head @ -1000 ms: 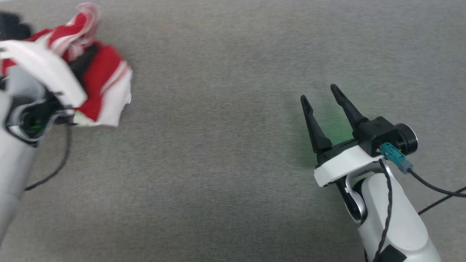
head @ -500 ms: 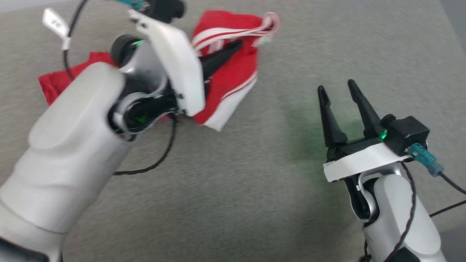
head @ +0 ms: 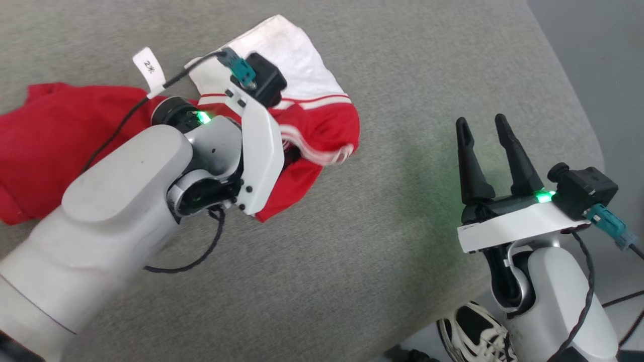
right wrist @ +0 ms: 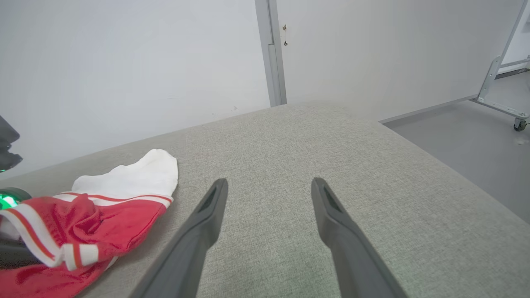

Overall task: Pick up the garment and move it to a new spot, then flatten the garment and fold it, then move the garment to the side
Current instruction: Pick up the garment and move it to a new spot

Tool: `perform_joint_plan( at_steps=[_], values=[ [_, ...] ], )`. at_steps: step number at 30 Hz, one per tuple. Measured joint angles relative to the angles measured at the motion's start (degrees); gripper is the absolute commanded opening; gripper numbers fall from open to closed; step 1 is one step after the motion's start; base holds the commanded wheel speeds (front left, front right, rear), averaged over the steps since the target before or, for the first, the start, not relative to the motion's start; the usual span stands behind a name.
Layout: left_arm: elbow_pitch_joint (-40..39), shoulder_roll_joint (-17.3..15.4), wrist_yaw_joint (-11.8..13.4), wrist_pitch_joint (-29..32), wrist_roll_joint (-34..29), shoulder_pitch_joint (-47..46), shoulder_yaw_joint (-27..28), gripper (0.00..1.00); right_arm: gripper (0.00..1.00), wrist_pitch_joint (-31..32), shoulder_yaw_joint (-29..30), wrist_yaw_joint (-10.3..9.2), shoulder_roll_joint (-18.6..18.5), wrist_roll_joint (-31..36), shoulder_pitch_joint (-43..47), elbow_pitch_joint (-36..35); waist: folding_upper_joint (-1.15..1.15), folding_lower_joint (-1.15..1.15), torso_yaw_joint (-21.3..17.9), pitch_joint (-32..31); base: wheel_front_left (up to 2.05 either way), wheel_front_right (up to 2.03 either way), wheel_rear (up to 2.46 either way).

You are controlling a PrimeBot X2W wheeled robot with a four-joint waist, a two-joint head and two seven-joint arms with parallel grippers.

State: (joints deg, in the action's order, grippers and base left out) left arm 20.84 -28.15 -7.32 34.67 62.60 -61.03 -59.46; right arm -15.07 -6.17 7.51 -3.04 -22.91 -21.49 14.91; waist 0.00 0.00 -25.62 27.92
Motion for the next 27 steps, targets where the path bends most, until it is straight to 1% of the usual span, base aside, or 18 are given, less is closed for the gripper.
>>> perform_joint_plan(
  at_steps=[2,4,10,11,12,13,14,15,16,21,23,27],
  values=[
    [0.38,-1.32,-0.15,0.93,-1.22,-1.01,-2.61,0.0,1.0,0.0,-0.65,-0.01,0.0,-0.6,0.09,-0.22,0.0,0.0,-1.08,0.71,0.0,0.0,0.0],
    [0.86,-2.04,-0.25,1.47,-1.02,-2.12,-4.04,0.0,1.0,0.0,-1.11,0.0,0.05,-1.14,0.24,-0.45,0.0,0.0,-1.93,1.29,0.0,0.0,0.0],
    [1.46,-2.88,-0.33,2.16,-0.78,-5.16,-8.73,0.0,1.0,0.0,-1.59,0.0,0.05,-1.79,0.36,-0.69,0.0,0.0,-3.07,2.01,0.0,0.0,0.0],
    [1.35,-2.93,-0.33,2.15,-0.71,-5.54,-9.32,0.1,1.0,0.0,-1.59,0.0,0.05,-1.74,0.35,-0.79,0.0,0.0,-3.03,1.98,0.0,0.0,0.0],
    [1.32,-2.96,-0.33,1.8,-0.6,-5.76,-9.73,0.34,1.0,0.0,-1.58,0.0,0.05,-1.53,0.34,-0.92,0.0,0.0,-2.91,1.89,0.0,0.0,0.0],
    [1.35,-2.93,-0.33,0.93,-0.55,-5.81,-10.12,0.47,1.0,0.0,-1.47,-0.01,0.04,-1.09,0.34,-0.94,0.0,0.0,-2.69,1.76,0.0,0.0,0.0],
    [1.22,-2.83,-0.32,0.05,-0.68,-6.1,-10.69,0.7,1.0,0.0,-1.29,0.0,0.07,-0.64,0.3,-0.96,0.0,0.0,-2.38,1.61,0.0,0.0,0.0],
    [1.05,-2.78,-0.32,-0.79,-1.1,-6.39,-11.27,0.96,1.0,0.0,-1.14,-0.01,0.09,-0.02,0.26,-0.96,0.0,0.0,-2.0,1.42,0.0,0.0,0.0],
    [0.97,-2.63,-0.32,-1.83,-1.38,-6.56,-11.8,1.0,1.0,0.0,-0.87,0.0,0.1,0.56,0.16,-0.91,0.0,0.0,-1.56,1.2,0.0,0.0,0.0],
    [0.05,-2.1,-0.25,-8.64,-0.64,-6.69,-12.78,1.0,1.0,0.0,0.52,0.0,0.09,4.56,-0.42,-0.03,0.0,0.0,1.61,-0.62,0.0,0.0,0.0],
    [-0.16,-2.0,-0.24,-12.23,1.37,-6.66,-12.2,1.0,1.0,0.0,0.86,-0.01,0.09,6.35,-0.6,0.3,0.0,0.0,3.15,-1.64,0.0,0.0,0.0],
    [-1.46,-2.36,-0.23,-19.85,3.5,-4.92,-10.7,1.0,1.0,-0.01,1.78,0.0,0.11,10.14,-0.76,1.15,0.0,0.0,6.45,-4.05,0.0,0.0,0.0]
  ],
)
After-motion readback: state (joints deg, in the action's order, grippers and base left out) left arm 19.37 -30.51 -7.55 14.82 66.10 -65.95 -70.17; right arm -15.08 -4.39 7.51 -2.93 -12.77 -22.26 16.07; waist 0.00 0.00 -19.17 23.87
